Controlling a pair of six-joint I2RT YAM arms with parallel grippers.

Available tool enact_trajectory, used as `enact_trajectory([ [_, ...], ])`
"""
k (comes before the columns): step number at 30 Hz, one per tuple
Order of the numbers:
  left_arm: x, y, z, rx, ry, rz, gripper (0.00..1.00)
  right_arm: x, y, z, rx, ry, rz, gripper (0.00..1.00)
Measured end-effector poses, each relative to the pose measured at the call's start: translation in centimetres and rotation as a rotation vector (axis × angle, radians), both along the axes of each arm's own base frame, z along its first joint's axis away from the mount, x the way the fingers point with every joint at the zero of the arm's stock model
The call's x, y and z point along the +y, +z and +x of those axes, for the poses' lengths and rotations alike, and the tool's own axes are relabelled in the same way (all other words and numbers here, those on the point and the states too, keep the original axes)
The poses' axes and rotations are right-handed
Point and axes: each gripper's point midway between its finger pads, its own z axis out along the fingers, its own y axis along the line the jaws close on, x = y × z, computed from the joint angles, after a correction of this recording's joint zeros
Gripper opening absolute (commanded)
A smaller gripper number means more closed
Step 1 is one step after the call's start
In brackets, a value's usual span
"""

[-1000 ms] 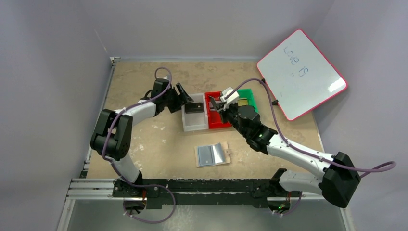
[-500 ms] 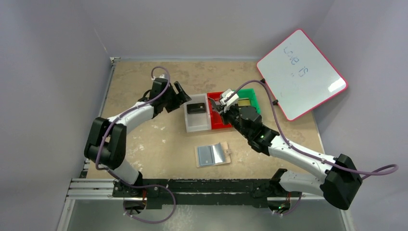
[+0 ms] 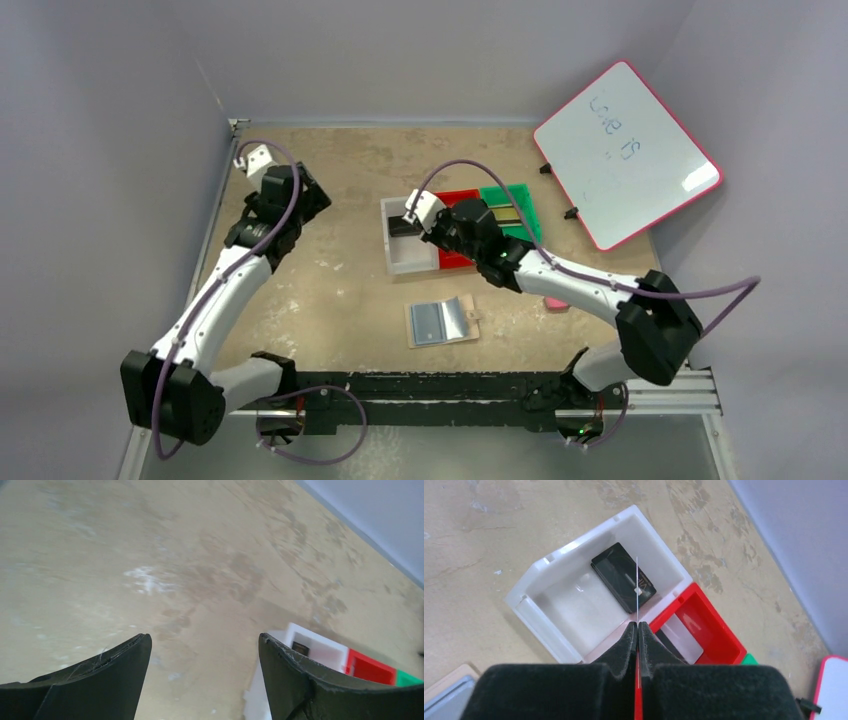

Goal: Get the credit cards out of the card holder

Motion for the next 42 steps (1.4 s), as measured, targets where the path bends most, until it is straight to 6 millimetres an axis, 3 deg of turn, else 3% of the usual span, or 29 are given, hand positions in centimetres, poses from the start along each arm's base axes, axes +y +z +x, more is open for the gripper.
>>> enact_trajectory([
  [3, 3.2, 1.2, -2.1, -0.011, 0.095, 0.082, 0.79, 1.4, -0.5, 1.1, -0.019, 0.048, -0.059, 0.00],
  [7, 5.8, 2.5, -4.6, -0.027, 0.174, 0.158, 0.79, 3.1, -1.2, 2.6, -0.045, 0.103, -0.131, 0.00],
  [13, 8.1, 2.8, -7.6, -0.062, 0.237, 0.220, 0.81, 4.2, -3.1, 4.2, -0.065, 0.143, -0.235, 0.00],
  [22, 8.8, 0.9, -8.8, -0.012, 0.239, 0.274, 0.82, 4.4, -6.5, 5.4, -0.083, 0.184, -0.371, 0.00],
  [37, 9.8, 1.7, -9.6, -0.038, 0.281, 0.293, 0.81, 5.4, -9.5, 8.0, -0.117, 0.194, -0.495, 0.00],
  [42, 10.0, 2.0, -9.8, -0.048, 0.290, 0.293, 0.81, 5.3, -10.5, 8.2, -0.109, 0.194, -0.517, 0.06],
])
